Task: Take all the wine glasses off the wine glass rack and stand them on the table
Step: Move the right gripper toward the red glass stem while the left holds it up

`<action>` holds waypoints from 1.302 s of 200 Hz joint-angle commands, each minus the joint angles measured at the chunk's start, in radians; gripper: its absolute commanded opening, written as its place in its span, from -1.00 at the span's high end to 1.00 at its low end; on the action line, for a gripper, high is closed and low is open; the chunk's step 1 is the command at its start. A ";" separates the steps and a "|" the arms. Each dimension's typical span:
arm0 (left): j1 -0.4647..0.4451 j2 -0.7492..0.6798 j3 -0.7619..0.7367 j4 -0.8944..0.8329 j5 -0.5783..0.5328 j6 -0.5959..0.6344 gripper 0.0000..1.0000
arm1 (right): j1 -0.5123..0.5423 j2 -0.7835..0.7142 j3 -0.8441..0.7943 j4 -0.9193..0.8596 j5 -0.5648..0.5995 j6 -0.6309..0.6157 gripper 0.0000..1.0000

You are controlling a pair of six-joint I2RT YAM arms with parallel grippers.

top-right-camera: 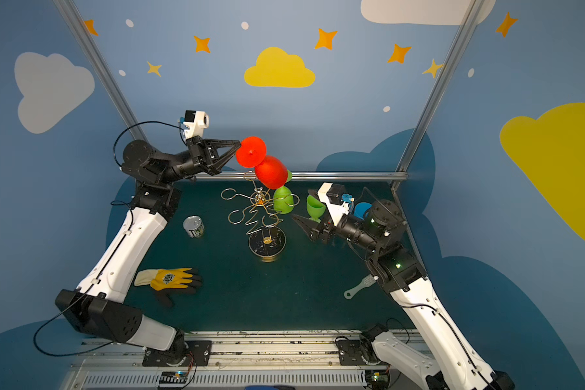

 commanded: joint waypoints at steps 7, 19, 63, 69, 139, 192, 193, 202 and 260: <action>-0.019 -0.046 -0.008 0.000 0.017 0.018 0.94 | 0.011 0.004 -0.002 0.106 -0.031 -0.089 -0.66; -0.029 -0.050 -0.010 -0.008 0.022 0.018 0.94 | 0.015 0.011 -0.006 0.129 -0.031 -0.104 -0.68; -0.071 -0.054 -0.020 -0.023 0.027 0.016 0.93 | 0.023 0.064 0.012 0.188 -0.020 -0.135 -0.70; -0.075 -0.053 -0.023 -0.023 0.029 0.016 0.94 | 0.027 0.073 0.019 0.192 -0.017 -0.139 -0.70; -0.115 -0.053 -0.044 -0.010 0.034 -0.003 0.94 | 0.038 0.170 0.050 0.278 0.037 -0.151 -0.71; -0.132 -0.052 -0.040 -0.011 0.037 -0.008 0.94 | 0.049 0.242 0.077 0.296 0.045 -0.141 -0.71; -0.132 -0.052 -0.040 -0.011 0.036 -0.008 0.94 | 0.049 0.244 0.077 0.296 0.045 -0.140 -0.71; -0.136 -0.054 -0.041 -0.011 0.036 -0.009 0.94 | 0.052 0.254 0.082 0.296 0.046 -0.138 -0.71; -0.144 -0.051 -0.042 0.011 0.035 -0.027 0.94 | 0.061 0.284 0.086 0.292 0.055 -0.123 -0.67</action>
